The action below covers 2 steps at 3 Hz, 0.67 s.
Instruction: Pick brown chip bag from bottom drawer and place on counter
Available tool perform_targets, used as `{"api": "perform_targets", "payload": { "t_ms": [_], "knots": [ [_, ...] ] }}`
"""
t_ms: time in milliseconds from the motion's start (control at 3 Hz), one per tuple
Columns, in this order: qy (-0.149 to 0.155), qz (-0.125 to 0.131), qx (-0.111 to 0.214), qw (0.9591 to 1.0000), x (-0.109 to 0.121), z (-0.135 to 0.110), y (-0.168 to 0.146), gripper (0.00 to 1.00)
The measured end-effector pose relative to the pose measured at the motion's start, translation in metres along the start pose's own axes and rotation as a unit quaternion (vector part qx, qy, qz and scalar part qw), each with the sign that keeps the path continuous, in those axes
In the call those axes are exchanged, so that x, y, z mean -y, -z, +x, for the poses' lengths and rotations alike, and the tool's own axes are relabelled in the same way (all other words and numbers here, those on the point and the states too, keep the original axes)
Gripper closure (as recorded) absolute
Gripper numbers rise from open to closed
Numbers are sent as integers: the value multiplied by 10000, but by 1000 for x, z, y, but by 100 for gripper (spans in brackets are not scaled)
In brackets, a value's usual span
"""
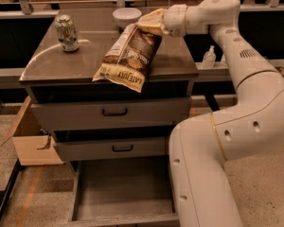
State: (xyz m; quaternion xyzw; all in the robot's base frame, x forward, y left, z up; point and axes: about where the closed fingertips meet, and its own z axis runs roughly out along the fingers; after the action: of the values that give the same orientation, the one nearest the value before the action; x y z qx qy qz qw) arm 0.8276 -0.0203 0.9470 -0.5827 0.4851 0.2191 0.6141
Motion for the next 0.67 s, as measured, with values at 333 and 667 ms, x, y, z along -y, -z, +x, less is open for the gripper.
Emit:
{"api": "perform_targets", "payload": {
  "t_ms": [333,667],
  "knots": [
    [8,304,-166,9994,14,18,-7,100],
    [8,475,-265,9985,22,28,-11,100]
  ]
}}
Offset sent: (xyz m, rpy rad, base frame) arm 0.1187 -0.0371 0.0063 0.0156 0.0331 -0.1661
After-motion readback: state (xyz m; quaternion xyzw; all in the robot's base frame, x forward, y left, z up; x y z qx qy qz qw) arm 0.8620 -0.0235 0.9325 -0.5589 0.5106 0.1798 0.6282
